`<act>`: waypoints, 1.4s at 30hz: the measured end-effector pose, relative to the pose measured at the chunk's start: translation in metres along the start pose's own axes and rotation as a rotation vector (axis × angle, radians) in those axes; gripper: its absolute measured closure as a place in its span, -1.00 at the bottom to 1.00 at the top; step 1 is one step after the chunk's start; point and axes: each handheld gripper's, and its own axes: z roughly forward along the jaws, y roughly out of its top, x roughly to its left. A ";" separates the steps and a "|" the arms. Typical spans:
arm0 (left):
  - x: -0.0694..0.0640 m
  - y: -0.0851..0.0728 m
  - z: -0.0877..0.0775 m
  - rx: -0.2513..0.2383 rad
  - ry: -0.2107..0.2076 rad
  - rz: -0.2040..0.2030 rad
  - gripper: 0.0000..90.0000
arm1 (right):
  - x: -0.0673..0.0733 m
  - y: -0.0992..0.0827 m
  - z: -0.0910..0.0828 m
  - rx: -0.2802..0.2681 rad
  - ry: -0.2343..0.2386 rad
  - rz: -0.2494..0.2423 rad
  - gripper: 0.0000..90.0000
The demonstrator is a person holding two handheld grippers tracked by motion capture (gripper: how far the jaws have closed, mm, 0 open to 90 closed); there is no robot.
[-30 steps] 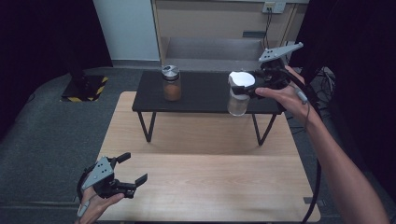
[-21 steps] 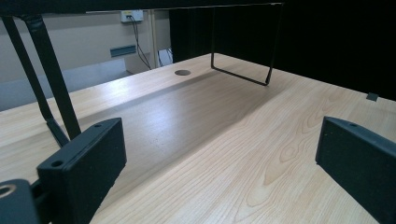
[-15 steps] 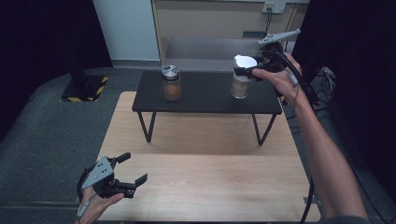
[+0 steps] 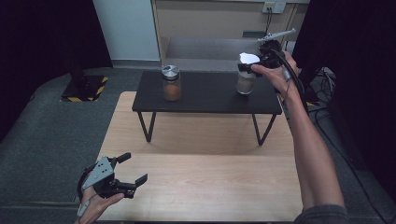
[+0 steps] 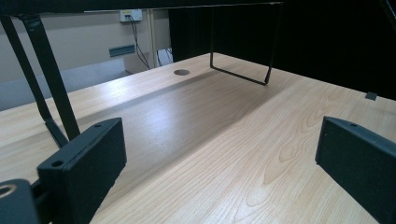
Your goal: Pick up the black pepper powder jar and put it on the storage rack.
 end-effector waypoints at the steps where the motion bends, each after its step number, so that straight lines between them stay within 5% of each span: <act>1: 0.000 0.000 0.000 0.000 0.001 0.000 -0.99 | -0.001 -0.001 0.001 0.002 0.001 0.004 -0.30; 12: 0.000 0.000 0.000 0.000 0.000 0.001 -0.99 | -0.007 -0.011 0.003 -0.019 0.005 0.026 -0.36; 14: 0.000 0.000 0.000 -0.002 0.000 0.001 -0.99 | -0.004 -0.020 0.000 -0.080 -0.013 0.040 -0.58; 15: 0.000 0.000 0.000 -0.002 0.001 0.002 -0.99 | -0.009 -0.023 -0.002 -0.107 0.014 0.079 -0.72; 17: 0.000 0.001 -0.001 -0.001 -0.001 0.004 -0.99 | -0.005 -0.023 -0.009 -0.128 -0.018 0.055 -0.78; 24: -0.001 0.001 0.001 -0.002 -0.007 0.007 -0.99 | -0.007 -0.022 -0.034 -0.190 0.008 0.059 -0.85; 33: -0.001 0.002 0.002 -0.002 -0.011 0.008 -0.99 | 0.001 -0.020 -0.074 -0.254 0.046 -0.020 -0.86; 42: -0.002 0.002 0.001 -0.006 -0.013 0.007 -0.99 | 0.009 -0.033 -0.088 -0.288 0.111 -0.112 -0.85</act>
